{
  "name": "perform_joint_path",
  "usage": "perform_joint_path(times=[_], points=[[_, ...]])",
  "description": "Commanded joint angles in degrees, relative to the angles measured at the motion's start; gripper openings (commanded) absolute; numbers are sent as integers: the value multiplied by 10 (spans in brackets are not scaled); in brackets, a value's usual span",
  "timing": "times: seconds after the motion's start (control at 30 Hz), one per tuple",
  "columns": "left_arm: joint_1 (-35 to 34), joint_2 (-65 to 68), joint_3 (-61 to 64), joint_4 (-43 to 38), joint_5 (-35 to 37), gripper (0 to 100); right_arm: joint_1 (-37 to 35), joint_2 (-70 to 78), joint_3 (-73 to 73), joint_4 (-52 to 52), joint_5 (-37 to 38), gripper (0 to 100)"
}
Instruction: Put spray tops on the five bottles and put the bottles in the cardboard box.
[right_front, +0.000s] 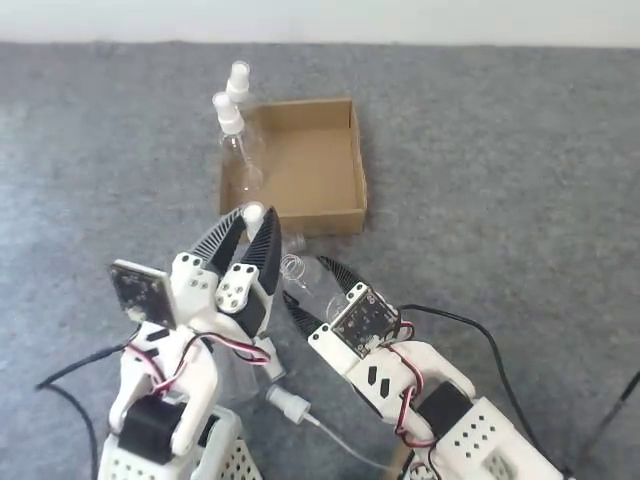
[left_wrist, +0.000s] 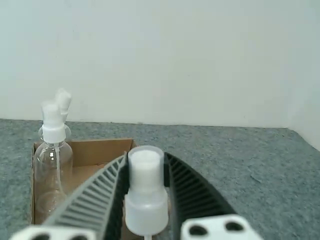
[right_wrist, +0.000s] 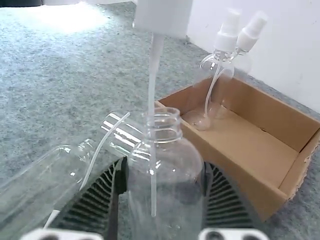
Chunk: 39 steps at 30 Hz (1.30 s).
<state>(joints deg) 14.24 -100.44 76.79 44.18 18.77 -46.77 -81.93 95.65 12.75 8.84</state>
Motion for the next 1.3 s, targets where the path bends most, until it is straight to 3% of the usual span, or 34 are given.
perform_joint_path(times=[0.0, 0.23, 0.73, 1.27], points=[[1, -2, -4, 5, -5, 15, 0, -13, 8, -18, 4, 88], [56, -2, -7, 36, -35, 16, 1, -13, 8, -18, 4, 88], [57, -1, -5, 38, -42, 120, 2, -13, 8, -18, 3, 88], [-12, -2, -44, 38, -40, 120, 2, -13, 7, -18, 4, 88]])
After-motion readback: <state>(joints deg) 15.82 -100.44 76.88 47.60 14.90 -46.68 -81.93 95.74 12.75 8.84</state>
